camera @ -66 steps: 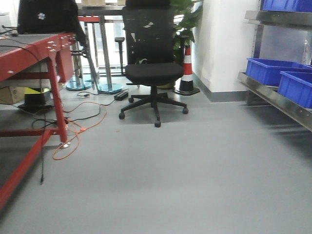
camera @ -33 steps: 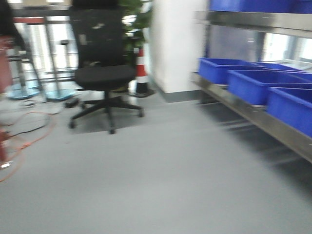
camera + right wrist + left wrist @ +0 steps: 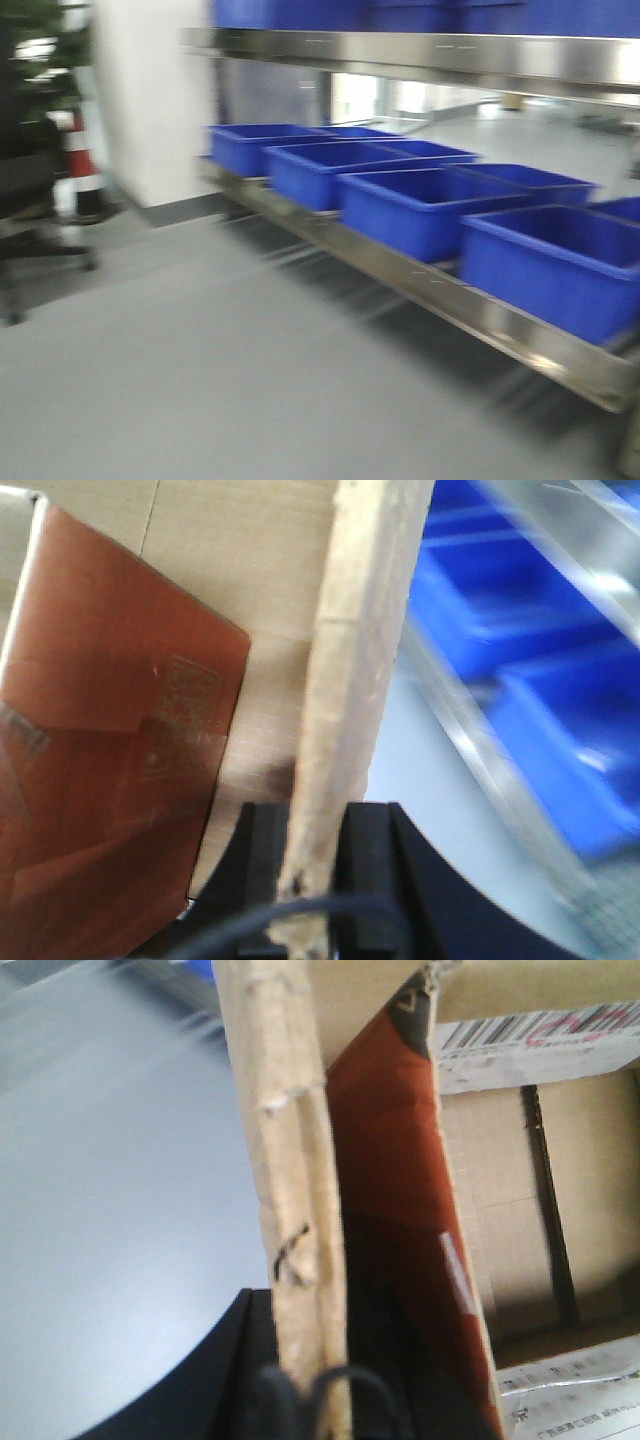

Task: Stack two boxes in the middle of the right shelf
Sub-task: 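Turn and approach the shelf's middle level holding the boxes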

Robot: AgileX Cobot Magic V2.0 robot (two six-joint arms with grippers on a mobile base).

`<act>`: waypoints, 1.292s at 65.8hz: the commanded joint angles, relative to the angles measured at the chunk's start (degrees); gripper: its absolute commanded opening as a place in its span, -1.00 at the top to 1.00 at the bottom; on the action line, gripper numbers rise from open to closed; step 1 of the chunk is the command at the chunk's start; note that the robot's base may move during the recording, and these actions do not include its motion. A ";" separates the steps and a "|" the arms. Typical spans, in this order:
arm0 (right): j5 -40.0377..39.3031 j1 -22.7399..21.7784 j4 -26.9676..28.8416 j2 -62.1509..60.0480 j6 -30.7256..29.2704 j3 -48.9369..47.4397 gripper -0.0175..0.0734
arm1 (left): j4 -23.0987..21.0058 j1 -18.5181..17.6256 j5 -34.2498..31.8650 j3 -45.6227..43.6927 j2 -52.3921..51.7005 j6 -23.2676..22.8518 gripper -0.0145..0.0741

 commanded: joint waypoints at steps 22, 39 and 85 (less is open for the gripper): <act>-3.28 -0.13 0.50 -0.87 -0.84 -0.78 0.97 | -0.45 0.28 -2.98 -0.82 -0.72 0.06 0.92; -3.28 -0.13 0.50 -0.87 -0.84 -0.78 0.97 | -0.32 0.28 -2.98 -0.82 -0.72 0.06 0.92; -3.28 -0.13 0.50 -0.87 -0.84 -0.78 0.97 | -0.32 0.28 -2.98 -0.82 -0.72 0.06 0.92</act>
